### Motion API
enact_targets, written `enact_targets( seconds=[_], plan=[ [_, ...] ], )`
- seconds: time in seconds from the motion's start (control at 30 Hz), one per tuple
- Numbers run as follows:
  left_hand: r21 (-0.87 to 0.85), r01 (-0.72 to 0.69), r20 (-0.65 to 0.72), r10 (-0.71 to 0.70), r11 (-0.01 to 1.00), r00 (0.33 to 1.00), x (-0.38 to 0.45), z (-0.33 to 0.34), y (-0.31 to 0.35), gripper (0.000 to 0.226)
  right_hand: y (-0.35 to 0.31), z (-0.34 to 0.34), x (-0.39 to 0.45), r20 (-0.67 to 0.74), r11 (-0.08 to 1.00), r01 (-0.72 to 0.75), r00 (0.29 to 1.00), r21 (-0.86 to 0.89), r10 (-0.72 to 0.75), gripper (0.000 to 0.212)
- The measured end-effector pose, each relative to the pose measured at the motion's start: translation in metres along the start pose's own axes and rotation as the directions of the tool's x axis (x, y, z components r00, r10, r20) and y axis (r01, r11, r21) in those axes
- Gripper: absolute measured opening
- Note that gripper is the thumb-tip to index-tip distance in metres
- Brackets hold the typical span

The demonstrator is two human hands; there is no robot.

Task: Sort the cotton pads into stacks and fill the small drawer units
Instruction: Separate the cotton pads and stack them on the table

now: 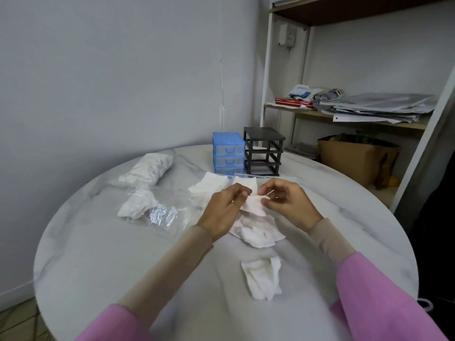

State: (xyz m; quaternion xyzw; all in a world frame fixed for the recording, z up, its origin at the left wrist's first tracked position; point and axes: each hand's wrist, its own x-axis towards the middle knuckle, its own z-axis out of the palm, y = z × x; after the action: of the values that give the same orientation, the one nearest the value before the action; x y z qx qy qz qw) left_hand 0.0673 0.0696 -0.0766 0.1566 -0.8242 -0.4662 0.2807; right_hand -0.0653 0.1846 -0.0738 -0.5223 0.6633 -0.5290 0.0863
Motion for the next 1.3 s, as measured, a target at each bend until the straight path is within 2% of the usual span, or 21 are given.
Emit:
enact_targets(
  seconds=[0.1,0.27,0.37,0.5,0.57,0.8,0.87,0.93,1.0,1.03,1.17,1.23,1.3],
  plan=[
    [-0.234,0.106,-0.002,-0.11,0.966,0.994,0.006,0.005,0.004,0.011,0.0,0.002,0.008,-0.03,0.998,0.013,0.999,0.057,-0.011,0.031],
    [-0.235,-0.023,-0.178,-0.02,0.972,0.984,0.004,0.007,0.0,0.019,0.004,0.006,0.01,-0.064,0.987,0.021,0.998,0.16,-0.011,0.03],
    [-0.213,-0.076,-0.231,0.026,0.974,0.973,0.004,0.005,-0.002,0.027,0.005,0.007,0.012,-0.073,0.978,0.0,0.997,0.21,0.016,0.023],
    [-0.328,-0.118,-0.271,0.027,0.937,0.962,0.005,0.002,0.001,0.025,0.001,0.008,0.012,-0.014,0.955,-0.103,0.994,0.278,0.111,0.024],
    [-0.381,-0.114,-0.276,0.005,0.918,0.961,0.005,0.002,0.001,0.022,0.0,0.011,0.01,0.023,0.956,-0.135,0.991,0.26,0.134,0.029],
    [-0.297,-0.048,-0.187,-0.008,0.954,0.982,0.002,0.009,-0.002,0.023,0.002,0.007,0.01,-0.056,0.964,-0.091,0.993,0.251,0.108,0.026],
    [-0.336,-0.068,-0.211,-0.005,0.939,0.978,-0.002,0.012,-0.002,0.032,0.002,0.009,0.008,-0.02,0.964,-0.109,0.993,0.243,0.118,0.025],
    [-0.266,-0.117,-0.28,0.039,0.957,0.959,-0.002,0.011,-0.003,0.037,0.002,0.011,0.006,-0.004,0.962,-0.114,0.993,0.248,0.119,0.02],
    [-0.145,-0.149,-0.314,0.097,0.978,0.945,-0.001,0.009,-0.006,0.038,0.004,0.01,0.004,0.006,0.977,-0.102,0.995,0.186,0.102,0.009],
    [-0.084,-0.159,-0.318,0.125,0.984,0.94,-0.001,0.008,-0.006,0.038,0.004,0.008,0.003,0.016,0.991,-0.09,0.996,0.1,0.089,0.006],
    [0.024,-0.14,-0.285,0.141,0.99,0.948,-0.003,0.008,-0.006,0.039,0.007,0.001,-0.001,0.176,0.953,-0.034,0.98,-0.303,0.091,0.023],
    [0.061,-0.111,-0.31,0.125,0.992,0.943,-0.003,0.009,-0.008,0.034,0.007,0.002,-0.003,0.277,0.908,0.008,0.954,-0.419,0.119,0.028],
    [0.083,-0.107,-0.346,0.129,0.991,0.929,-0.003,0.009,-0.01,0.034,0.007,0.003,-0.004,0.32,0.889,0.025,0.937,-0.457,0.138,0.033]
  ],
)
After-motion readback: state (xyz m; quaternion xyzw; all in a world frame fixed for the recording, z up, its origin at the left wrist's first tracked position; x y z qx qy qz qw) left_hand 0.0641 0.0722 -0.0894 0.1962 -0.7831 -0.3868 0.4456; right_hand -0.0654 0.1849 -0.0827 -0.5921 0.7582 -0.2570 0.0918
